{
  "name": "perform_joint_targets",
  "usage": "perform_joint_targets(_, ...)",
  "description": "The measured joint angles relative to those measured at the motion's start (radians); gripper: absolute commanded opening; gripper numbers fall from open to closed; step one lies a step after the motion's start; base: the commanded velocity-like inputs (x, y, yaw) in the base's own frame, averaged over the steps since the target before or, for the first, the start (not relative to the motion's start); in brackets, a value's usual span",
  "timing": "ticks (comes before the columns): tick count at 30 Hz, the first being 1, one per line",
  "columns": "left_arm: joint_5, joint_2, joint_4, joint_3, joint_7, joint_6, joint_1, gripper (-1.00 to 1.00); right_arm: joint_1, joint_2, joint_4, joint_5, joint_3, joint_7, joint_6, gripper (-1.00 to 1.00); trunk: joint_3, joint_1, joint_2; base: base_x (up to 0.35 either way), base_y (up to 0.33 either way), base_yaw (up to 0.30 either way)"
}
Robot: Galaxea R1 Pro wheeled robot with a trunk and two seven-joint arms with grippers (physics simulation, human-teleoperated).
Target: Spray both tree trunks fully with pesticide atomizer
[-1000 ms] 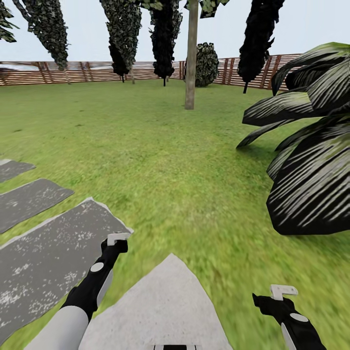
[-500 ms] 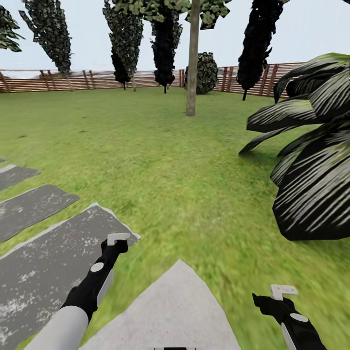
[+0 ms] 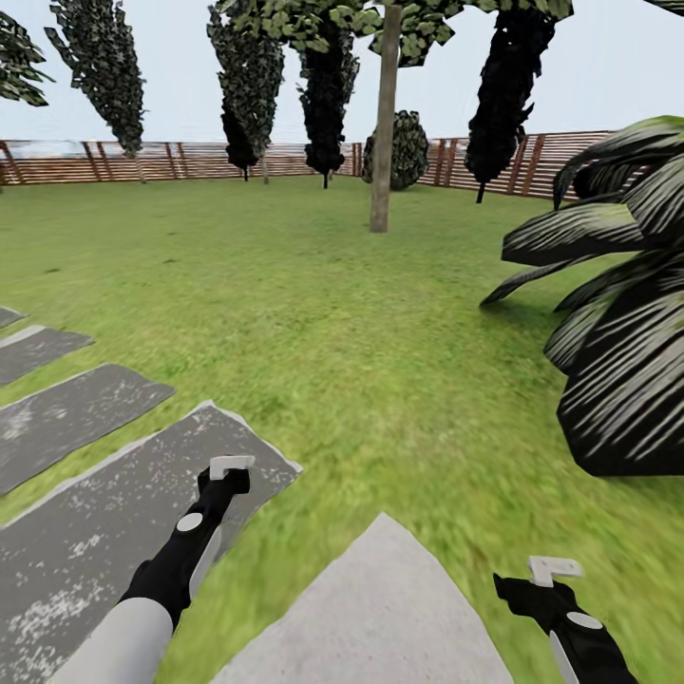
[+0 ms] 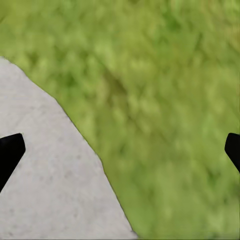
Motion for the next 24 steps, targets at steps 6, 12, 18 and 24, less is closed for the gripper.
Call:
perform_joint_targets(6, 0.000, 0.000, 0.000, 0.000, 0.000, 0.000, 0.000, -1.00, 0.000, 0.000, 0.000, 0.000, 0.000, 0.000, 0.000, 1.00, 0.010, 0.000, 0.000, 0.110, 0.306, 0.000)
perform_joint_targets(12, 0.000, 0.000, 0.000, 0.000, 0.000, 0.000, 0.000, -1.00, 0.000, 0.000, 0.000, 0.001, 0.000, 0.000, 0.000, 1.00, 0.019, 0.000, 0.000, 0.229, 0.251, 0.000)
perform_joint_targets(18, 0.000, 0.000, 0.000, 0.000, 0.000, 0.000, 0.000, -1.00, 0.000, 0.000, 0.000, 0.002, 0.000, 0.000, 0.000, 1.00, 0.029, 0.000, 0.000, 0.247, 0.170, 0.000)
perform_joint_targets(24, 0.000, 0.000, 0.001, 0.000, 0.000, 0.000, 0.000, -1.00, 0.000, 0.000, 0.000, 0.003, 0.000, -0.001, 0.000, 1.00, 0.038, 0.000, 0.000, 0.272, 0.062, 0.000)
